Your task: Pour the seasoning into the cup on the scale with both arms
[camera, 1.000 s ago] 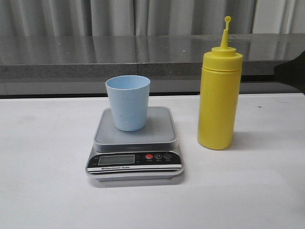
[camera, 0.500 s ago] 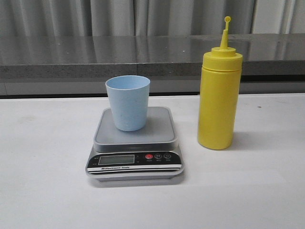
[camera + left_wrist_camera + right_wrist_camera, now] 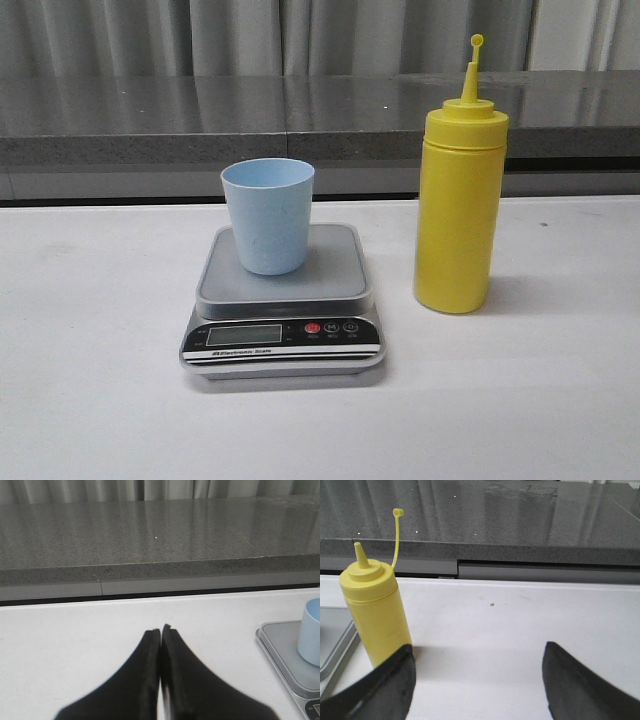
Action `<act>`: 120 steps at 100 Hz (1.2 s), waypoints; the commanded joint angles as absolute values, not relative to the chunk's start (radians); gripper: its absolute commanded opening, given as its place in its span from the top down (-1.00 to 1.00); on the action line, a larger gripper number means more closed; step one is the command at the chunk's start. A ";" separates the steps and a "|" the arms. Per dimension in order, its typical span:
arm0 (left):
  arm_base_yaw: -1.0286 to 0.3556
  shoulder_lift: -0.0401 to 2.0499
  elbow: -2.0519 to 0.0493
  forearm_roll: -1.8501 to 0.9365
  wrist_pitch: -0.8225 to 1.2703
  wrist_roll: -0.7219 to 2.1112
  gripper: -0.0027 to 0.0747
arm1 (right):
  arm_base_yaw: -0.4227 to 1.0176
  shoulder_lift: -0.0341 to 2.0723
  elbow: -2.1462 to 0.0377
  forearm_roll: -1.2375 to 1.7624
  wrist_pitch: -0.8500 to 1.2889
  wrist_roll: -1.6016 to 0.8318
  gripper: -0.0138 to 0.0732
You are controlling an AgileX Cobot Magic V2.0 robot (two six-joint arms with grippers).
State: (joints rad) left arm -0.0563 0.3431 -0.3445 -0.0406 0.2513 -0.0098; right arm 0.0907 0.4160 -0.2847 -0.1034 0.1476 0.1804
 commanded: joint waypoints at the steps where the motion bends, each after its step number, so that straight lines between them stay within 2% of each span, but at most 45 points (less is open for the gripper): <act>1: -0.056 0.351 -0.369 -0.049 0.162 -0.014 0.98 | 0.086 0.396 -0.310 -0.076 0.113 0.173 -0.29; 24: -0.056 0.351 -0.369 -0.049 0.162 -0.014 0.98 | 0.086 0.390 -0.310 -0.076 0.120 0.173 0.61; 37: -0.056 0.351 -0.369 -0.049 0.162 -0.014 0.98 | 0.086 0.390 -0.310 -0.076 0.119 0.173 0.98; 120: -0.056 0.351 -0.369 -0.049 0.162 -0.014 0.98 | 0.086 0.390 -0.297 -0.095 0.120 0.172 0.96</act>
State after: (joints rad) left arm -0.0563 0.3431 -0.3445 -0.0406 0.2513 -0.0098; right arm 0.0907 0.3860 -0.2806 -0.0776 0.1922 0.1804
